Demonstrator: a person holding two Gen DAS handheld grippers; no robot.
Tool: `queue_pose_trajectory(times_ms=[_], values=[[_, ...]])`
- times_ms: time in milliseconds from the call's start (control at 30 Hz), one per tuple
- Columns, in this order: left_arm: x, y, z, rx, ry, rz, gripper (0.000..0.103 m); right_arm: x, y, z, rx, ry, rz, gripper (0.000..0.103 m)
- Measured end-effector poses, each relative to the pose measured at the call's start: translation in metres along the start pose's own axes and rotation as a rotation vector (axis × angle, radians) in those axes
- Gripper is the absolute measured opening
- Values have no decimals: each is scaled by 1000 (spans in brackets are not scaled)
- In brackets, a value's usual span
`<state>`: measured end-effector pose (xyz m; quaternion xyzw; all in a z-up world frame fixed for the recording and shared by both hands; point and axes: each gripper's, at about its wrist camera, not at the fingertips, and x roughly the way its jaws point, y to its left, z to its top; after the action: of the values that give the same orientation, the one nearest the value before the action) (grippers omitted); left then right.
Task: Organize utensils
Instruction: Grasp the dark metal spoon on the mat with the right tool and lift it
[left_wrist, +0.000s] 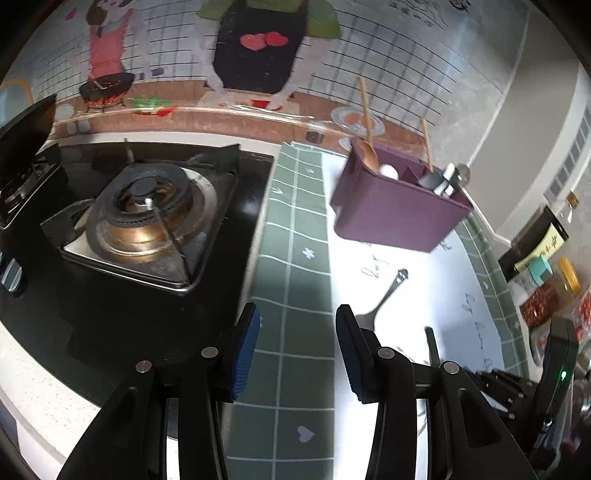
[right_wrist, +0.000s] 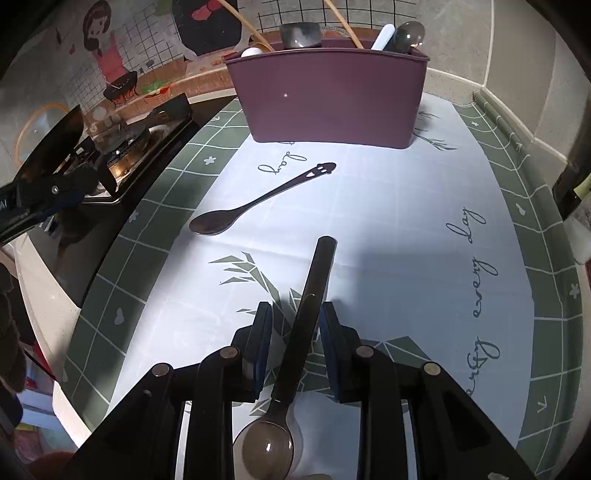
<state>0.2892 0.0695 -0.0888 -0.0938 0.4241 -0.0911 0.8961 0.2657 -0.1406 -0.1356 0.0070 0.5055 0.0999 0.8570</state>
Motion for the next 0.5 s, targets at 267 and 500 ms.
queue_pose_trajectory(times_ms=[267,500], values=[[36,-47,-21,159,68,-90,45,-6,-13,-4,4,-12,-7,12],[58,-62,-25,191,106,-86,45,-41,-64,-1,121,-138,-51,11]])
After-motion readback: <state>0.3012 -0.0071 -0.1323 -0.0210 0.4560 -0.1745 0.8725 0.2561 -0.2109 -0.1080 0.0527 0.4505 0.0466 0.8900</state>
